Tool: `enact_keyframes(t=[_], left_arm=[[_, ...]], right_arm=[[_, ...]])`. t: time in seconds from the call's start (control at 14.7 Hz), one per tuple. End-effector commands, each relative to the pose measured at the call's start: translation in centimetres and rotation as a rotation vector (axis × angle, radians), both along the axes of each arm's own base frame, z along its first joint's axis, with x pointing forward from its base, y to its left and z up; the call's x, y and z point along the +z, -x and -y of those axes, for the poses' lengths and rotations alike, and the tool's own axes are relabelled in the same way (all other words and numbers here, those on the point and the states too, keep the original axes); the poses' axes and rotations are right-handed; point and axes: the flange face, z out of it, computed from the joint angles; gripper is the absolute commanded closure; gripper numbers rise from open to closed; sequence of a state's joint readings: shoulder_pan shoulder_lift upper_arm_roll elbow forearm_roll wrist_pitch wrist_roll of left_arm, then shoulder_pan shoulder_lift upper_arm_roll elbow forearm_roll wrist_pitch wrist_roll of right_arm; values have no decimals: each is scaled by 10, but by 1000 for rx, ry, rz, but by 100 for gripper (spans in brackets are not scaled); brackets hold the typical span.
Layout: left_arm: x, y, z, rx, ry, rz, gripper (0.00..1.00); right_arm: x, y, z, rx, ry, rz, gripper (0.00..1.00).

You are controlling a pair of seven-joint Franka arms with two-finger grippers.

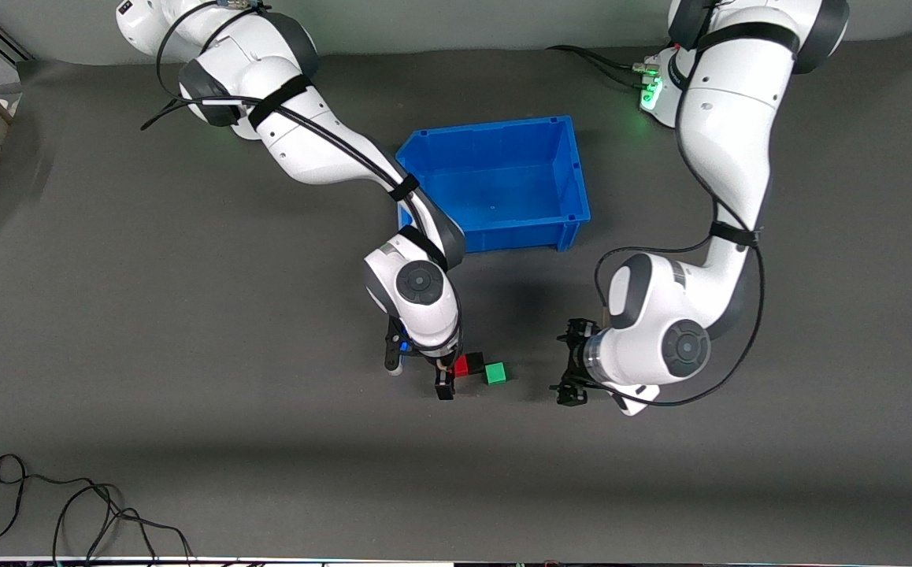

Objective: Attach green and red cubes to black cube
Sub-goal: 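Open both grippers and lift them away from the cubes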

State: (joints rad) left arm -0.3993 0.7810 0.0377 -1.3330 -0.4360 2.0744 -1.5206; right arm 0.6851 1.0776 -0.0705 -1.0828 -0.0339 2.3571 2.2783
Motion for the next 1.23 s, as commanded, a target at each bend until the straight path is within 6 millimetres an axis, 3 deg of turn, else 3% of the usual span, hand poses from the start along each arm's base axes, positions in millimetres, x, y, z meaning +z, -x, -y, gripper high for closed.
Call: enact_keyframes(t=[0.0, 0.2, 0.41, 0.61, 0.75, 0.89, 1.09, 1.16], left_arm=[[17, 15, -16, -53, -8, -4, 0], [18, 16, -24, -64, -13, -2, 0], [23, 24, -32, -129, -31, 8, 0], [36, 36, -65, -215, -25, 27, 0], [52, 42, -94, -283, -31, 43, 0], [68, 44, -120, -366, -92, 35, 0], [93, 49, -153, -523, -116, 40, 0], [104, 52, -168, -576, -115, 45, 0]], right_arm=[[31, -15, 9, -23, -15, 28, 0], [75, -19, 23, 46, 16, -24, 0], [140, -28, 52, 136, 3, -84, 0], [215, -27, 90, 229, 9, -148, 0], [252, -27, 119, 279, 11, -180, 0], [272, -27, 136, 304, -29, -200, 0], [276, -27, 149, 338, -18, -228, 0], [282, -30, 164, 356, -17, -236, 0]])
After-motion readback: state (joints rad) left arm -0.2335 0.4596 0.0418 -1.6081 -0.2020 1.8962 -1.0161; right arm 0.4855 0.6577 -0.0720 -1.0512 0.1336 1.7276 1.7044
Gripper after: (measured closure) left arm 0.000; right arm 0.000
